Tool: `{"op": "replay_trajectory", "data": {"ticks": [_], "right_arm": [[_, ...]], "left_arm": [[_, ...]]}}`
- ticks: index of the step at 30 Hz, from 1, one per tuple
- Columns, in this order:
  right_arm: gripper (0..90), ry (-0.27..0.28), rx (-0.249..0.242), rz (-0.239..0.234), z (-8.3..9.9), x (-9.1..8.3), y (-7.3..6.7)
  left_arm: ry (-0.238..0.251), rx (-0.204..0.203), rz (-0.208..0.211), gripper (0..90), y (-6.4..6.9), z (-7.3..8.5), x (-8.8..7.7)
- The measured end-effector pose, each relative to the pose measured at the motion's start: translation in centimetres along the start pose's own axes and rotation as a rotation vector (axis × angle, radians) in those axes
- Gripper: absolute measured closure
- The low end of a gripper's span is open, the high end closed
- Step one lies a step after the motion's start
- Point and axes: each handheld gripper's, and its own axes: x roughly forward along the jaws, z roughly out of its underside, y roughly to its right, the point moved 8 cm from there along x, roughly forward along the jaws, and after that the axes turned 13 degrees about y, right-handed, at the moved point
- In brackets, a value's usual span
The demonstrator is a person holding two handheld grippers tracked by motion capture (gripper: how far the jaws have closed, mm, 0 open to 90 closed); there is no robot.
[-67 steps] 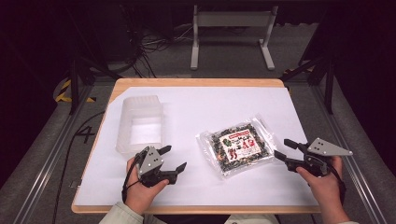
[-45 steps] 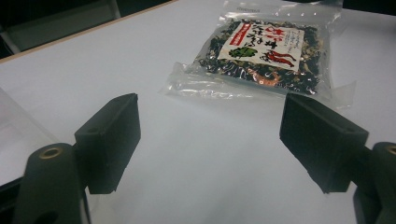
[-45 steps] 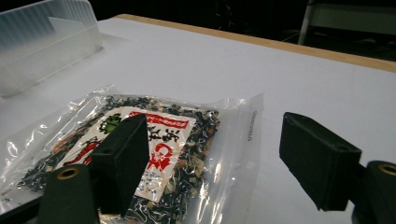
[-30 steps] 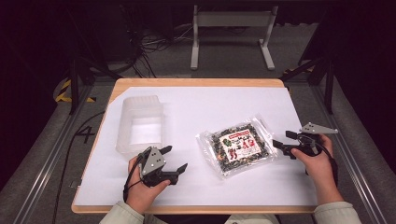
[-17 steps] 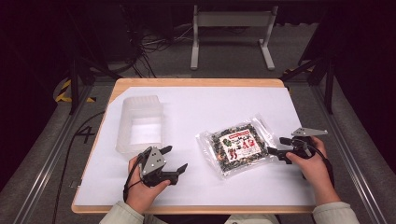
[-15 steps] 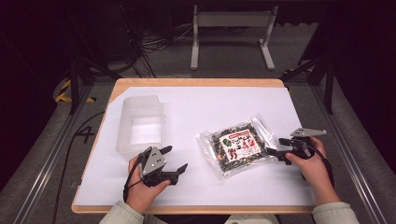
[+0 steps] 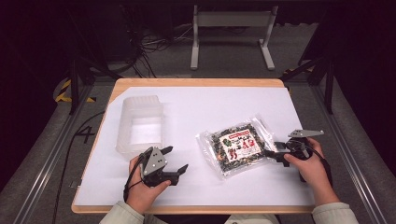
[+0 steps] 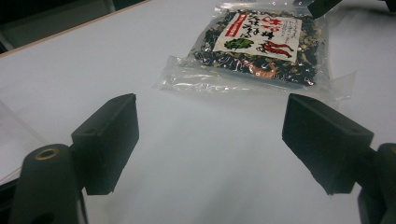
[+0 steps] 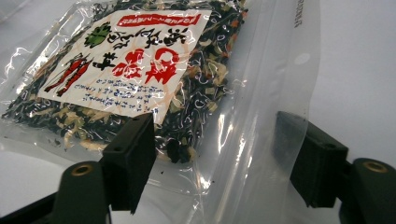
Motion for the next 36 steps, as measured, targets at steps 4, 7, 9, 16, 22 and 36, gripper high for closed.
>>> {"op": "replay_trajectory", "data": {"ticks": [4,7,9,16,22,36], "right_arm": [[39.0,0.000,0.012,-0.001,0.0,-0.1,0.0],[47.7,0.003,0.053,-0.007,0.1,-0.2,0.0],[53.2,0.001,0.061,-0.010,0.1,-0.3,0.1],[69.4,-0.006,0.069,0.001,0.0,-0.6,0.0],[88.8,0.029,0.061,0.044,-0.4,-0.8,0.1],[90.0,0.153,0.044,0.051,-2.9,-2.1,-1.1]], "left_arm": [[-0.001,0.003,0.001,19.7,0.0,0.0,0.0],[-0.009,0.000,0.003,19.6,0.0,0.1,0.1],[-0.010,0.001,0.004,19.5,0.1,0.2,0.1],[-0.014,0.007,0.007,19.4,0.2,0.2,0.2],[-0.013,0.011,0.006,19.3,0.2,0.2,0.3],[0.000,0.008,0.005,19.2,0.2,-0.1,0.2]]}}
